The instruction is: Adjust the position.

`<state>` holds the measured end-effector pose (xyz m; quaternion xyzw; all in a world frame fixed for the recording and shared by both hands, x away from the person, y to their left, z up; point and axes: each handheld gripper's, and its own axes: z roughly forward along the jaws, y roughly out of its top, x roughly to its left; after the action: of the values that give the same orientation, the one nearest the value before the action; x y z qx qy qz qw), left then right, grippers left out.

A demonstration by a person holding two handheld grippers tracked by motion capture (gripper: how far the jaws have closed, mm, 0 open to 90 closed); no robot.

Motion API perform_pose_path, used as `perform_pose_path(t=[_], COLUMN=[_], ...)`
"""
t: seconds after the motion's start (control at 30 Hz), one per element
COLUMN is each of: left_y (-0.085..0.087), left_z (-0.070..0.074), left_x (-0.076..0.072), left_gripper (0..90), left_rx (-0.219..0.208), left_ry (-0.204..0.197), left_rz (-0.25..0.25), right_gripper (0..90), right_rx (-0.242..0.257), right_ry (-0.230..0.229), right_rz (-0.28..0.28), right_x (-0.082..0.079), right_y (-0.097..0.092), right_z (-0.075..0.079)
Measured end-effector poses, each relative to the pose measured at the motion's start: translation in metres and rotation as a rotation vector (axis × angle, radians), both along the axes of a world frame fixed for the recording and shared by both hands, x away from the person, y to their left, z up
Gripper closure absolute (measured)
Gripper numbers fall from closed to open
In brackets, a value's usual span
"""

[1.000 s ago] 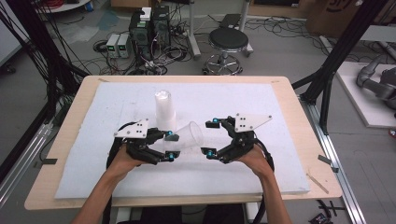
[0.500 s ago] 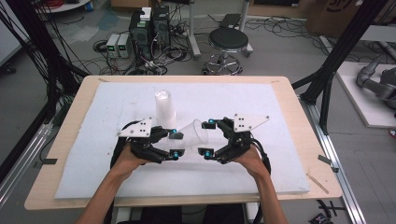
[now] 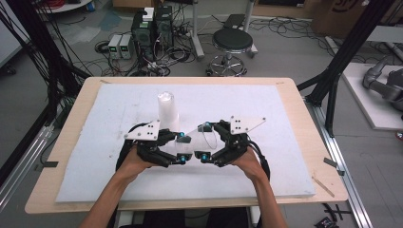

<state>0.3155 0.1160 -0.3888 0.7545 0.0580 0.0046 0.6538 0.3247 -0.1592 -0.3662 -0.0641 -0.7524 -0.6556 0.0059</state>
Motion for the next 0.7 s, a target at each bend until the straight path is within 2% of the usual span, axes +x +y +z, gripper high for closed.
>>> perform_pose_path(t=[0.13,0.17,0.43,0.7], left_y=[-0.0011,-0.0012,-0.0014,-0.0016], left_z=[-0.0009,-0.0013,-0.0016,-0.0017], left_x=[-0.0005,-0.0005,-0.0004,-0.0003], left_gripper=[41.9,41.9,42.0,41.9], left_rx=[0.01,0.012,0.017,0.017], left_ry=[-0.001,0.001,-0.002,-0.001], left_rz=[-0.005,-0.006,-0.005,-0.007], right_gripper=[17.3,24.0,31.5,32.8], right_rx=[0.017,0.027,0.039,0.051], right_ry=[-0.004,-0.018,-0.019,-0.023], right_rz=[0.011,0.015,0.041,0.042], right_x=[-0.0002,-0.0004,-0.0005,-0.0001], right_y=[-0.0004,-0.0012,-0.0015,-0.0014], right_z=[0.0007,0.0014,0.0014,0.0005])
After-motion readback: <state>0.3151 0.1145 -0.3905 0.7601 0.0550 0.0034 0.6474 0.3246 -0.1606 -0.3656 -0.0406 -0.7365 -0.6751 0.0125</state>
